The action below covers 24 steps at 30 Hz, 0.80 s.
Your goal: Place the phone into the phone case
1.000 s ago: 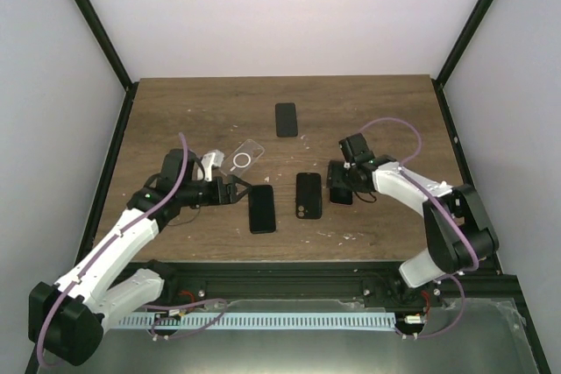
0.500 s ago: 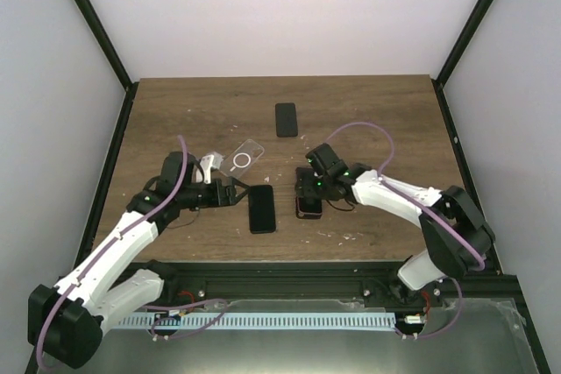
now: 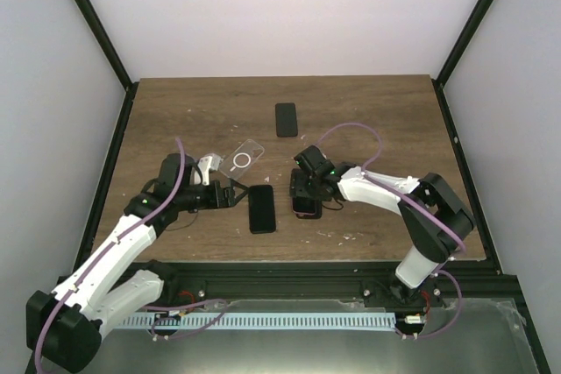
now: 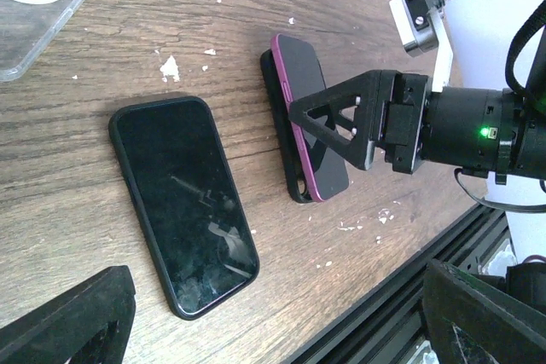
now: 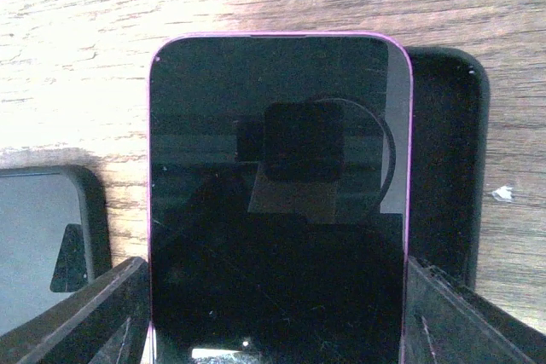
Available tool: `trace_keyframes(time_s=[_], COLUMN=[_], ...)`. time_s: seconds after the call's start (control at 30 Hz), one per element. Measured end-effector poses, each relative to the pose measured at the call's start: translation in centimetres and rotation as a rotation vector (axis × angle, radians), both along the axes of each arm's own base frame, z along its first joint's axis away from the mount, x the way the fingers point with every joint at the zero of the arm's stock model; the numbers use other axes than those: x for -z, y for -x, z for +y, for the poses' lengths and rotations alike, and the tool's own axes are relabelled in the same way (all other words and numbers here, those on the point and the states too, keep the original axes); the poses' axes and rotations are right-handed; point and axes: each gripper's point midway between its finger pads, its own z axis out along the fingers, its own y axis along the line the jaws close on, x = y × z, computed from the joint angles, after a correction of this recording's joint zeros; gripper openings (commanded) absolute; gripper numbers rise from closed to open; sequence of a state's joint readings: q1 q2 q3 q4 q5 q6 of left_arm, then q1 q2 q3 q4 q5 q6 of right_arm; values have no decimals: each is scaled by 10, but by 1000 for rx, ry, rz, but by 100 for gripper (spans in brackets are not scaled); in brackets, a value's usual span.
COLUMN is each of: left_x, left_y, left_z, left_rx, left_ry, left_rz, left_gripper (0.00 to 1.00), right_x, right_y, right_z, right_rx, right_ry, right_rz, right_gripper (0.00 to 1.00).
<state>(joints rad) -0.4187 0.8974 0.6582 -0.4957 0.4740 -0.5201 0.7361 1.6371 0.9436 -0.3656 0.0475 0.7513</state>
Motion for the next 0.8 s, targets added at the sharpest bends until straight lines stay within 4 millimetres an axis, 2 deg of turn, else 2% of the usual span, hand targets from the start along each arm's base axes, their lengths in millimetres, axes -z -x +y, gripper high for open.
trace_keyframes(time_s=[0.8], left_x=[2], left_y=[1], left_z=[0], left_rx=[0], left_ry=[-2], left_rz=[4], left_gripper=[94], right_x=[9], right_y=[-1], right_z=[-13], right_rx=[45], right_ry=[47], right_rz=[-9], right_gripper=[70])
